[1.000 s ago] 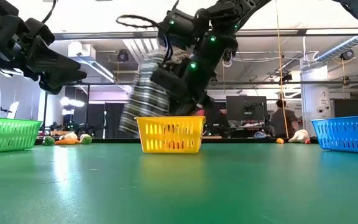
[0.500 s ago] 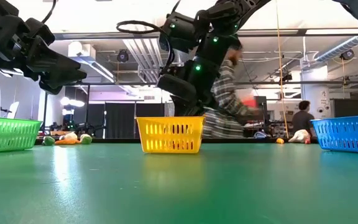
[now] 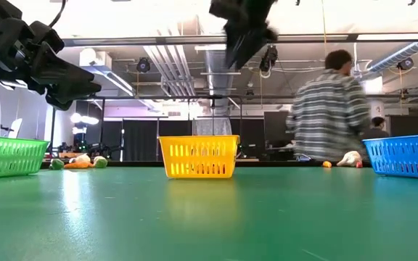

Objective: Sort produce into baskets
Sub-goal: Put the yellow chili pepper into the yellow bin

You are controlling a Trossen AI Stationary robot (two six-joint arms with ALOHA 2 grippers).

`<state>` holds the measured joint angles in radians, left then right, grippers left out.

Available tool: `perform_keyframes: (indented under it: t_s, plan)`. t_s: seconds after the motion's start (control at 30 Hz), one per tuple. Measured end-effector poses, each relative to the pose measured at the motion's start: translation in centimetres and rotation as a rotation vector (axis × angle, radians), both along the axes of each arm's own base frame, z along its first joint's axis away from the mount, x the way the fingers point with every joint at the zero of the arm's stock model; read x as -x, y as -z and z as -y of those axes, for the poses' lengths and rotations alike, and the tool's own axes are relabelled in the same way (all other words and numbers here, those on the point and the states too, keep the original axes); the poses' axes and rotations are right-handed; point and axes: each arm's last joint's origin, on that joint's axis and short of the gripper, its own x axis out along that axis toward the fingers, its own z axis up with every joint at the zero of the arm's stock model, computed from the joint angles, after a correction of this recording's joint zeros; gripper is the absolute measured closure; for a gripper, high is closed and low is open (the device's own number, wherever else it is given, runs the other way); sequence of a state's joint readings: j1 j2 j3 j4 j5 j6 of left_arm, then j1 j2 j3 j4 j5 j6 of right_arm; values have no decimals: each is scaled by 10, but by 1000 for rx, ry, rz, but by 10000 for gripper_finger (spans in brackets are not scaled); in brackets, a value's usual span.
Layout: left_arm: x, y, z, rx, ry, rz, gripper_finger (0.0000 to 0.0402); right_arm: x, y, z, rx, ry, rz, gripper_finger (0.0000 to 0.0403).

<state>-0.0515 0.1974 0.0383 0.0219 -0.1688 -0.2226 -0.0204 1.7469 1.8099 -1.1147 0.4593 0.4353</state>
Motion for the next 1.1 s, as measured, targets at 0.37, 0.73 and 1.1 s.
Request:
perform_keyframes:
  t_s: [0.37,0.73,1.1]
  plan:
    - [0,0,0,0,0,-4,243,114,12,26,83,818,-43,205]
    - [0,0,0,0,0,-4,243,160,102,106,-173,1072,147,197]
    - [0,0,0,0,0,-4,243,196,147,192,-167,1220,100,197]
